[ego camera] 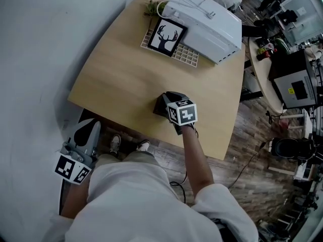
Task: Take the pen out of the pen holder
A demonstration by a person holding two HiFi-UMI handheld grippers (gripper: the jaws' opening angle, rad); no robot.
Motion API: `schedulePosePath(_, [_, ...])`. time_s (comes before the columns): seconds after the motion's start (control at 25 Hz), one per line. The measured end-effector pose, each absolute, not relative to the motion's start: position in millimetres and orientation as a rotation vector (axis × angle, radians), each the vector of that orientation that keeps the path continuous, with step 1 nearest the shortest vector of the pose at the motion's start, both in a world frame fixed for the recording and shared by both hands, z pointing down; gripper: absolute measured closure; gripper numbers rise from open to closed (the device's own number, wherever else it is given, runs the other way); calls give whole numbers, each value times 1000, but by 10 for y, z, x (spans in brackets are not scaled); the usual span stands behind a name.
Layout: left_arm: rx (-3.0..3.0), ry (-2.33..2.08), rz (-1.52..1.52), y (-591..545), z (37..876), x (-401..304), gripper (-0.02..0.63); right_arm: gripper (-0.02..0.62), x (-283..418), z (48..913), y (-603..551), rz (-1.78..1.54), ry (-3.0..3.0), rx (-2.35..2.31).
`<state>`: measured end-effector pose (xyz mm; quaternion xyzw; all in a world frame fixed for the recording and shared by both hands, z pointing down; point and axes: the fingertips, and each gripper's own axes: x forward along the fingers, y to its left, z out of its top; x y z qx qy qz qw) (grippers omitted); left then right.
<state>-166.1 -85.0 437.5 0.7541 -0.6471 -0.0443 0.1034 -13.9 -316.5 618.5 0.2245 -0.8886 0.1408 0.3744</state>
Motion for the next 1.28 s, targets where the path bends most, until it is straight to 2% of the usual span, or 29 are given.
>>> schedulePosePath(0.56, [2277,-1857,-152,-926,4324,-1716,595,554,31,5928,-3192,456,-2397,700])
schedulePosePath(1.28, [2506,-1607,-197,-1396,4180,-1365,595,552,380,5380,-3106,505,-2514,944])
